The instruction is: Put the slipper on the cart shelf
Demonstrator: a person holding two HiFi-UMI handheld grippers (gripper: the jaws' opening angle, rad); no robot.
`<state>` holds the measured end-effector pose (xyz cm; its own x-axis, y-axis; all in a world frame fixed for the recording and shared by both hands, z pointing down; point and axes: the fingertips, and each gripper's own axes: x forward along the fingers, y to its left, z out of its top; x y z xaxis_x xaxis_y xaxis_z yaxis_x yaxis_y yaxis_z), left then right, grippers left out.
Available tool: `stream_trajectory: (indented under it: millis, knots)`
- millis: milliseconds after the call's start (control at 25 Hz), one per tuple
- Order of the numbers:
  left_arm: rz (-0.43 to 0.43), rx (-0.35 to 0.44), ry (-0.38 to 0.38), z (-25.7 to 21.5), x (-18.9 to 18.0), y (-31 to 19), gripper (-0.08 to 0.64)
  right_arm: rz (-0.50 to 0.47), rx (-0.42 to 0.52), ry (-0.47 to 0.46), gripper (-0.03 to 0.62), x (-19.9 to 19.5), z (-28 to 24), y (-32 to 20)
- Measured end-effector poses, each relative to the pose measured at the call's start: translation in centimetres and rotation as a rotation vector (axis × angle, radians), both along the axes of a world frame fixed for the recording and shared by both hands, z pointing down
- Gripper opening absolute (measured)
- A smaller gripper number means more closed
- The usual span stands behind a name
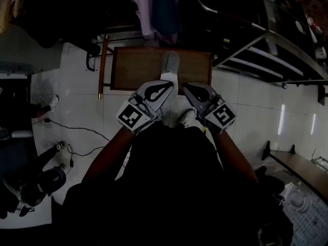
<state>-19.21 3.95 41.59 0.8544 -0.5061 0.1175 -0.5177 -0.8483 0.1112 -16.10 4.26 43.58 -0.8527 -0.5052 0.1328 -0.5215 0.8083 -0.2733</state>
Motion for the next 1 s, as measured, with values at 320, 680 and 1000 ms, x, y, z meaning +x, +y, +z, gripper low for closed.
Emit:
stream_trajectory:
  millis: [320,680,1000]
  knots:
    - [-0.058,-0.007,-0.036,0.7,2.4,-0.6,0.012,-0.026,-0.137,0.009,0.006,3.2,6.3,-0.9]
    - [-0.031,-0.026,-0.05,2.0,1.6,-2.7,0.012,0.019,-0.305,0.076,0.014,3.4,13.3,-1.9]
    - [0.057,-0.077,-0.023,4.2,-0.9,-5.7,0.012,0.155,-0.742,-0.033,0.141,1.8,24.3,-2.6]
